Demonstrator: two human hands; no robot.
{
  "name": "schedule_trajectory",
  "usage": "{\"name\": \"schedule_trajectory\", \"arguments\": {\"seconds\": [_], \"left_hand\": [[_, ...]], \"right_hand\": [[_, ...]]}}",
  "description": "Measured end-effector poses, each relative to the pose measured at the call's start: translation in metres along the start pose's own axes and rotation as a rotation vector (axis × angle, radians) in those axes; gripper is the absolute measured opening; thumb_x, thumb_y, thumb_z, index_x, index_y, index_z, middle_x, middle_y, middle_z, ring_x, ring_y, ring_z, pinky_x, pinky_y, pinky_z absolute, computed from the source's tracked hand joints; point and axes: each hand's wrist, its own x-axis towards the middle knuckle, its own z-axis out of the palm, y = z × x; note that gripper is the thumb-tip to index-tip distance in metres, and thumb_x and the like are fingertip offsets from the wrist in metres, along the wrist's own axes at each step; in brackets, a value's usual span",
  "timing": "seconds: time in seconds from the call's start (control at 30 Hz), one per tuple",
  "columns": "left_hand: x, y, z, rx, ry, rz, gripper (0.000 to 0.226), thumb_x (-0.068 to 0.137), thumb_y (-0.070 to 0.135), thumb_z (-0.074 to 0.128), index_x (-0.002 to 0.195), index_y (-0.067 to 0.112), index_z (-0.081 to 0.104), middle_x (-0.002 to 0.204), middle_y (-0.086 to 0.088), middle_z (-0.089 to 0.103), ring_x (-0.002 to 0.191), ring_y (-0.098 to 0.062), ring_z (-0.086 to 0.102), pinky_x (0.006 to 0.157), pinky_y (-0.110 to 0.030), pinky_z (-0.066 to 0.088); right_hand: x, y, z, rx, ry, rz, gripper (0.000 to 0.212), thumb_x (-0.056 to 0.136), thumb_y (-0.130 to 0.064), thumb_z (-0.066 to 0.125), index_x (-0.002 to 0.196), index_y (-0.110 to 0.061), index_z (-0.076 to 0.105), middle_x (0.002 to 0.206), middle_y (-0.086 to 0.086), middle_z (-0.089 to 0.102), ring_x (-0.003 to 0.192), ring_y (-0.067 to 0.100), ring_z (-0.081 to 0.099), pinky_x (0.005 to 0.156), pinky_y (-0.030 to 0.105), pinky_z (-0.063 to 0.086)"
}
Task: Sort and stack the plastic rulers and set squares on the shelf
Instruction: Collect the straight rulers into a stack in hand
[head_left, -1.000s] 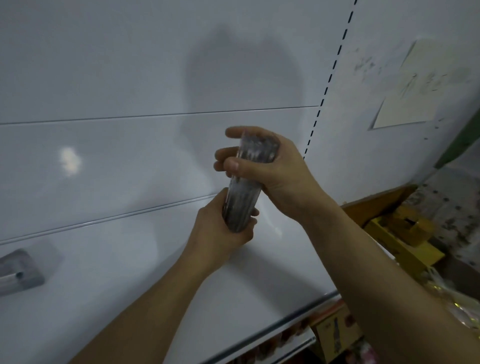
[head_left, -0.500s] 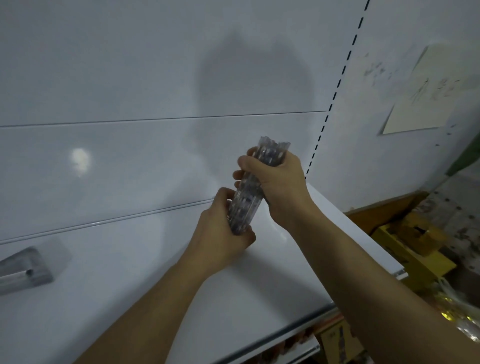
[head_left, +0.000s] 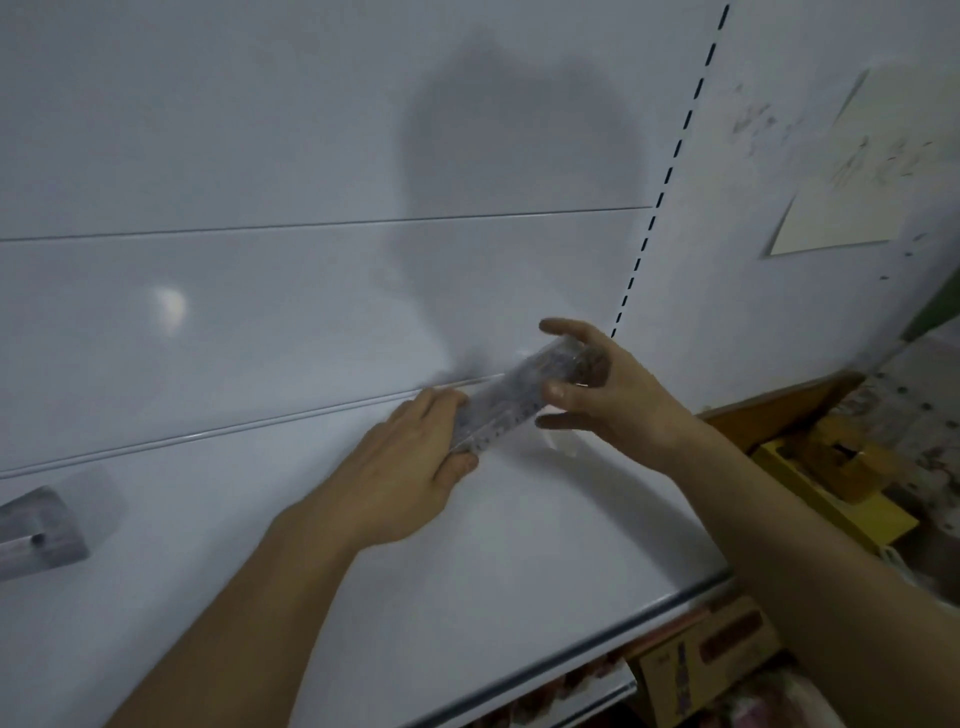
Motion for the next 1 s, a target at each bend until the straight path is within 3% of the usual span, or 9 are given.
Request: {"name": "schedule_trajectory", "arguments": {"seconds": [0.1,0.17,0.27,0.43,0.57,0.67,0.73,0.83,1.0], "left_hand": [[-0.002,-0.005,-0.004,0.180,-0.135,-0.039,0.038,0.102,0.040,0.045,0.136,0.029,0.035,0.123,0.009,0.042,0.114,-0.014,0.042,0.094,-0.039,0.039],[0.000,-0.006,-0.003,0.242,-0.193,-0.060,0.039,0.102,0.039,0.043,0.139,0.030,0.033,0.124,0.009,0.041,0.115,-0.014,0.040,0.096,-0.039,0.038],[0.004,-0.006,-0.005,0.250,-0.250,-0.084,0.040,0.102,0.038,0.043,0.140,0.031,0.032,0.118,0.012,0.037,0.112,-0.012,0.038,0.095,-0.037,0.035],[0.004,0.000,-0.005,0.369,-0.250,-0.127,0.055,0.093,0.045,0.032,0.145,0.033,0.024,0.111,0.009,0.032,0.110,-0.014,0.033,0.088,-0.036,0.026],[-0.004,0.006,-0.010,0.428,-0.254,-0.243,0.066,0.089,0.055,0.023,0.151,0.037,0.012,0.118,0.004,0.032,0.119,-0.019,0.031,0.099,-0.042,0.026],[-0.025,-0.007,-0.028,0.483,-0.228,-0.333,0.061,0.091,0.065,0.035,0.145,0.036,0.027,0.122,0.004,0.036,0.114,-0.017,0.041,0.099,-0.041,0.037],[-0.035,-0.016,-0.039,0.308,-0.240,-0.372,0.049,0.091,0.060,0.051,0.133,0.035,0.043,0.113,0.007,0.039,0.096,-0.012,0.052,0.087,-0.033,0.048],[-0.034,-0.023,-0.039,0.115,-0.221,-0.342,0.033,0.088,0.040,0.066,0.118,0.036,0.052,0.103,0.007,0.047,0.090,-0.010,0.055,0.077,-0.023,0.045],[-0.033,-0.025,-0.039,-0.052,-0.165,-0.345,0.042,0.083,0.026,0.074,0.116,0.037,0.051,0.108,0.011,0.057,0.084,-0.006,0.061,0.074,-0.020,0.047]], "right_hand": [[0.002,0.008,-0.025,-0.670,-0.177,-0.155,0.051,0.072,-0.031,0.089,0.118,-0.023,0.067,0.101,-0.004,0.070,0.090,0.013,0.068,0.078,0.034,0.058],[0.009,0.023,-0.027,-1.055,-0.258,-0.211,0.044,0.078,-0.046,0.078,0.115,-0.031,0.061,0.104,-0.014,0.064,0.092,0.006,0.058,0.081,0.029,0.046],[0.011,0.041,-0.024,-1.280,-0.309,-0.267,0.044,0.089,-0.060,0.055,0.123,-0.032,0.046,0.115,-0.008,0.046,0.104,0.015,0.042,0.089,0.037,0.040],[0.015,0.033,-0.024,-1.311,-0.380,-0.344,0.038,0.091,-0.055,0.052,0.116,-0.026,0.046,0.103,-0.005,0.047,0.085,0.014,0.049,0.077,0.033,0.044],[0.018,0.030,-0.019,-1.422,-0.421,-0.443,0.042,0.094,-0.055,0.047,0.121,-0.023,0.042,0.105,-0.001,0.046,0.075,0.021,0.051,0.071,0.037,0.046],[0.021,0.033,-0.022,-1.402,-0.469,-0.438,0.048,0.092,-0.060,0.041,0.124,-0.025,0.040,0.107,-0.001,0.045,0.075,0.023,0.053,0.072,0.039,0.047],[0.024,0.031,-0.024,-1.379,-0.496,-0.431,0.045,0.093,-0.060,0.044,0.124,-0.027,0.039,0.107,-0.002,0.045,0.077,0.021,0.054,0.074,0.039,0.048],[0.030,0.024,-0.023,-1.362,-0.548,-0.345,0.039,0.095,-0.055,0.052,0.122,-0.028,0.042,0.106,-0.003,0.046,0.086,0.016,0.052,0.081,0.037,0.047],[0.037,0.023,-0.023,-1.186,-0.553,-0.287,0.043,0.090,-0.050,0.067,0.122,-0.036,0.042,0.109,-0.009,0.055,0.091,0.005,0.052,0.077,0.028,0.042]]}}
